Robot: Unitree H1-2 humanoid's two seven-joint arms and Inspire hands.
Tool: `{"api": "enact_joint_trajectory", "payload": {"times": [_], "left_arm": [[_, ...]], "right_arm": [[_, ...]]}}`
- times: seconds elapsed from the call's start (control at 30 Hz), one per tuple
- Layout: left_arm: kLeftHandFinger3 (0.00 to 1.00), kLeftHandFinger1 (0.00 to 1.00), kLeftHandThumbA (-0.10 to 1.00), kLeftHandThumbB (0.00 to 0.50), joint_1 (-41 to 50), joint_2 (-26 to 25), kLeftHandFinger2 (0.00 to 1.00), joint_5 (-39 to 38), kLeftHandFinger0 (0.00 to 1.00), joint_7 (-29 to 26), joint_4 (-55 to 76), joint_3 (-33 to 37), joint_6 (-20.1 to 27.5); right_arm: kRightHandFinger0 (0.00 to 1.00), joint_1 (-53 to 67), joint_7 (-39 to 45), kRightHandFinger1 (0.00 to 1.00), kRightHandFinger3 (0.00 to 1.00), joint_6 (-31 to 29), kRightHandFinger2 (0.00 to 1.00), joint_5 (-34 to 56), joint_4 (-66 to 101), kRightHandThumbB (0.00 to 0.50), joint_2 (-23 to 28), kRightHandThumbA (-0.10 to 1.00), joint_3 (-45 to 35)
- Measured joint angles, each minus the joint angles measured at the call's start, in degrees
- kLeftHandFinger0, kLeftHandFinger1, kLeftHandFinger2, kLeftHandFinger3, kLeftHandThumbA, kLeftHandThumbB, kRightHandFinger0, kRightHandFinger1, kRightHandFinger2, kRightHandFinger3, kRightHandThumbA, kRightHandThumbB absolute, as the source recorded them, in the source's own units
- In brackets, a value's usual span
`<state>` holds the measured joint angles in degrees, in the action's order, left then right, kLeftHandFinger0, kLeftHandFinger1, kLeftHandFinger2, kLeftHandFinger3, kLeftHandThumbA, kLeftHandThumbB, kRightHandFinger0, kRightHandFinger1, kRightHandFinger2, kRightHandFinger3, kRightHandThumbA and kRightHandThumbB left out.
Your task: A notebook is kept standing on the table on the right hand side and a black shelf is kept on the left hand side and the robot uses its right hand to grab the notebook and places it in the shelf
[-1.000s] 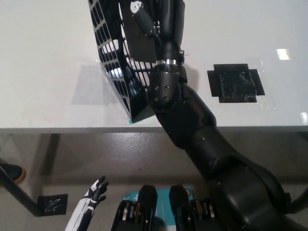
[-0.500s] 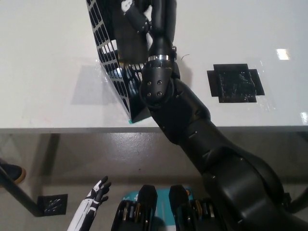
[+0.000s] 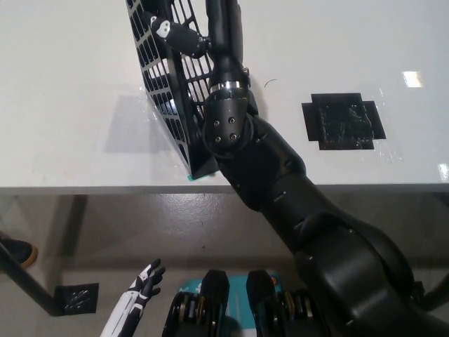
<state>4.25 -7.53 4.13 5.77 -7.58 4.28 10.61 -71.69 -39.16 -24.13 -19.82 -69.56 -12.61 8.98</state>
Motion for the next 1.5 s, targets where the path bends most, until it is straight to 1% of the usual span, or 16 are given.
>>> {"api": "enact_joint_trajectory", "payload": {"times": [0.07, 0.17, 0.23, 0.33, 0.4, 0.63, 0.87, 0.97, 1.17, 1.3, 1.33, 1.37, 1.4, 1.43, 1.47, 1.5], "left_arm": [[1.00, 1.00, 1.00, 0.076, 0.0, 0.0, 1.00, 0.1, 1.00, 0.0, 0.0, 0.1, 0.0], [1.00, 1.00, 1.00, 0.104, 0.0, 0.0, 1.00, 0.1, 1.00, 0.0, 0.0, 0.1, 0.0], [1.00, 1.00, 1.00, 0.112, 0.0, 0.0, 1.00, 0.0, 1.00, 0.0, 0.0, 0.1, 0.0], [1.00, 1.00, 1.00, 0.107, 0.0, 0.0, 1.00, 0.0, 1.00, 0.0, -0.2, 0.0, 0.0], [1.00, 1.00, 1.00, 0.105, 0.0, 0.0, 1.00, 0.0, 1.00, 0.0, -0.3, 0.1, -0.1], [1.00, 1.00, 1.00, 0.152, 0.0, 0.0, 1.00, 0.1, 1.00, 0.0, -0.6, 0.0, -0.1], [1.00, 1.00, 1.00, 0.115, 0.0, 0.0, 1.00, 0.1, 1.00, 0.0, -0.6, 0.0, -0.1], [1.00, 1.00, 1.00, 0.147, -0.1, 0.0, 1.00, 0.1, 1.00, 0.0, -0.6, 0.0, -0.1], [1.00, 1.00, 1.00, 0.124, -0.5, 0.0, 1.00, 0.1, 1.00, 0.0, -0.6, -0.4, -0.1], [1.00, 1.00, 1.00, 0.124, -0.9, 0.0, 1.00, 0.0, 1.00, -0.1, -0.4, -1.4, 0.0], [1.00, 1.00, 1.00, 0.135, -0.9, -0.1, 1.00, 0.0, 1.00, -0.1, -0.2, -1.6, 0.0], [1.00, 1.00, 1.00, 0.136, -1.0, -0.2, 1.00, 0.0, 1.00, -0.2, -0.2, -1.9, 0.1], [1.00, 1.00, 1.00, 0.134, -1.1, -0.3, 1.00, 0.0, 1.00, -0.2, -0.2, -2.1, 0.2], [1.00, 1.00, 1.00, 0.130, -1.1, -0.4, 1.00, 0.0, 1.00, -0.2, -0.2, -2.2, 0.3], [1.00, 1.00, 1.00, 0.128, -1.2, -0.5, 1.00, 0.0, 1.00, -0.3, -0.2, -2.4, 0.3], [1.00, 1.00, 1.00, 0.133, -1.4, -0.5, 1.00, 0.0, 1.00, -0.3, -0.2, -2.5, 0.4]], "right_arm": [[1.00, 0.1, 0.1, 1.00, 1.00, 0.0, 1.00, -0.1, 0.7, 0.295, 0.2, 1.00, 0.3], [1.00, 0.9, 0.4, 1.00, 1.00, -0.1, 1.00, -0.2, 3.8, 0.295, 1.2, 1.00, 0.7], [1.00, 1.9, 0.8, 1.00, 1.00, -0.1, 1.00, -0.4, 7.3, 0.272, 2.2, 1.00, 0.9], [1.00, 5.1, 2.1, 1.00, 1.00, 0.4, 1.00, -0.3, 15.9, 0.321, 4.5, 1.00, 0.9], [1.00, 7.1, 2.7, 1.00, 1.00, 0.9, 1.00, -0.3, 20.2, 0.287, 5.6, 1.00, 0.9], [1.00, 17.3, 5.2, 1.00, 1.00, 3.2, 1.00, -0.1, 34.9, 0.308, 10.3, 1.00, 0.9], [1.00, 30.9, 7.1, 1.00, 1.00, 4.9, 1.00, 0.1, 48.9, 0.285, 15.2, 1.00, 0.9], [1.00, 37.9, 7.9, 1.00, 1.00, 5.1, 1.00, 0.1, 55.2, 0.256, 16.7, 1.00, 0.9], [1.00, 52.6, 9.3, 1.00, 1.00, 5.0, 1.00, 0.2, 66.9, 0.288, 18.6, 1.00, 1.4], [1.00, 66.8, 11.3, 1.00, 1.00, 3.5, 1.00, 1.0, 75.9, 0.231, 20.4, 1.00, 3.5], [1.00, 68.8, 11.5, 1.00, 1.00, 2.9, 1.00, 1.1, 76.5, 0.240, 20.9, 1.00, 4.4], [1.00, 71.7, 12.1, 1.00, 1.00, 2.2, 1.00, 1.5, 76.3, 0.280, 21.5, 1.00, 5.2], [1.00, 73.6, 12.8, 1.00, 1.00, 1.9, 1.00, 2.1, 75.5, 0.280, 21.7, 1.00, 5.5], [1.00, 74.6, 13.3, 1.00, 1.00, 1.8, 1.00, 2.7, 74.3, 0.316, 21.8, 1.00, 5.7], [1.00, 75.4, 14.0, 1.00, 1.00, 1.7, 1.00, 3.8, 72.8, 0.329, 21.8, 1.00, 5.7], [1.00, 75.8, 14.8, 1.00, 1.00, 1.6, 1.00, 4.9, 71.4, 0.313, 21.7, 1.00, 5.7]]}}
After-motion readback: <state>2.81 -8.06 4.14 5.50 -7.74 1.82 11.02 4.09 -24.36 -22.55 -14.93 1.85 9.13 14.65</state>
